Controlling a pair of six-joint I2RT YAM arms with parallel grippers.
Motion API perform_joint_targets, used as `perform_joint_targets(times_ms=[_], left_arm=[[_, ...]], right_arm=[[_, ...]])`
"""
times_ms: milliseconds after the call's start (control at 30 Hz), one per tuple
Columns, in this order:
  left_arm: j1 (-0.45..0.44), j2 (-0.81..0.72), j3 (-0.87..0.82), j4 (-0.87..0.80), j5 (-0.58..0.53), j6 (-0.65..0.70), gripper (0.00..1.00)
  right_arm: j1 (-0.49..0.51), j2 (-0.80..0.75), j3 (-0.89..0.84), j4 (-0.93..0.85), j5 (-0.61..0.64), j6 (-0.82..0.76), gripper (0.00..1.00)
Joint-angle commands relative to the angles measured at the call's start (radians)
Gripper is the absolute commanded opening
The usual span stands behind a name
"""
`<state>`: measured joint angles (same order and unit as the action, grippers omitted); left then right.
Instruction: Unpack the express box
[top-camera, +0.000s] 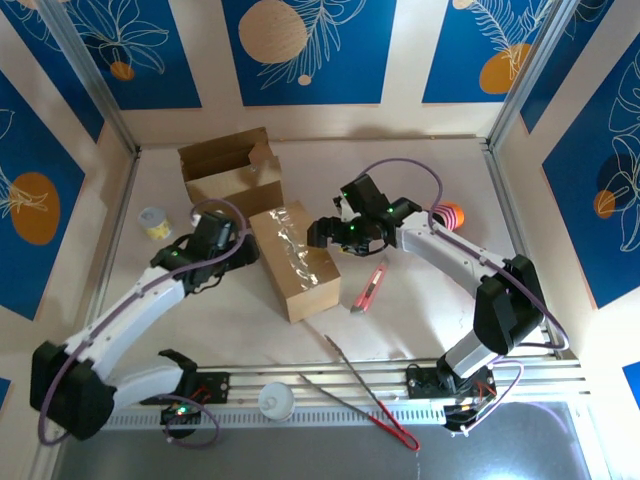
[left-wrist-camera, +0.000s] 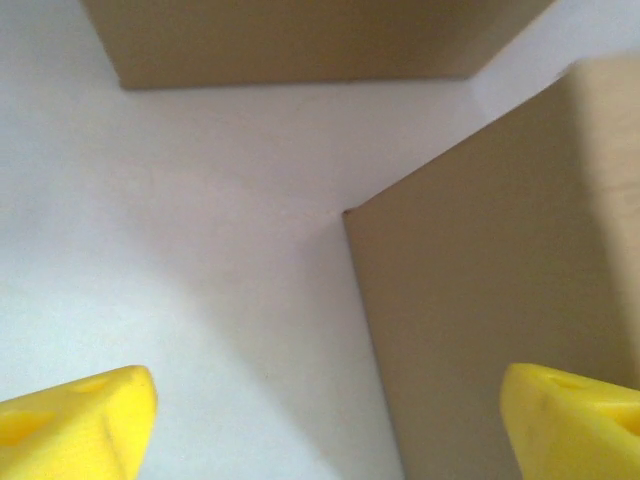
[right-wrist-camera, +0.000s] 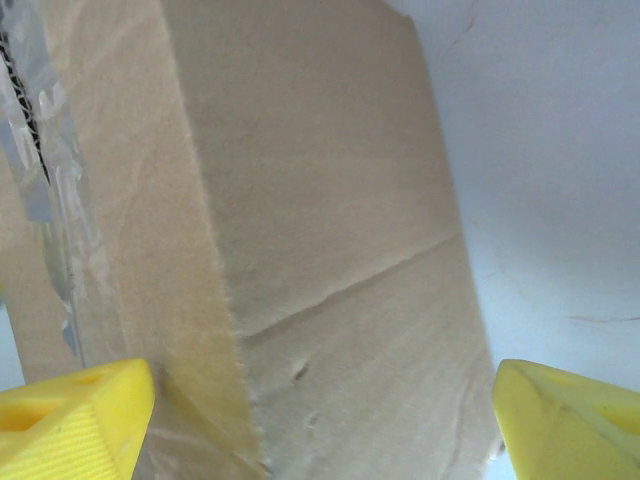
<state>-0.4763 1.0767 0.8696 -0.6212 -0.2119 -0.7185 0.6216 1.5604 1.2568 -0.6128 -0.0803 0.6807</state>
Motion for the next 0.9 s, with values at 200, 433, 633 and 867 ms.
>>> perform_joint_targets(times_ms=[200, 433, 633, 867], left_arm=[[0.019, -0.037, 0.046, 0.064, 0.246, -0.048, 1.0], [0.019, 0.067, 0.057, 0.15, 0.252, -0.062, 1.0], [0.019, 0.106, -0.001, 0.294, 0.283, -0.095, 1.0], [0.019, 0.108, -0.03, 0.344, 0.272, -0.113, 1.0]], right_arm=[[0.016, -0.067, 0.054, -0.182, 0.155, -0.149, 0.88], [0.051, -0.079, 0.058, -0.22, 0.237, -0.197, 0.88], [0.066, -0.082, 0.056, -0.239, 0.277, -0.208, 0.88], [0.084, -0.08, 0.045, -0.239, 0.289, -0.205, 0.88]])
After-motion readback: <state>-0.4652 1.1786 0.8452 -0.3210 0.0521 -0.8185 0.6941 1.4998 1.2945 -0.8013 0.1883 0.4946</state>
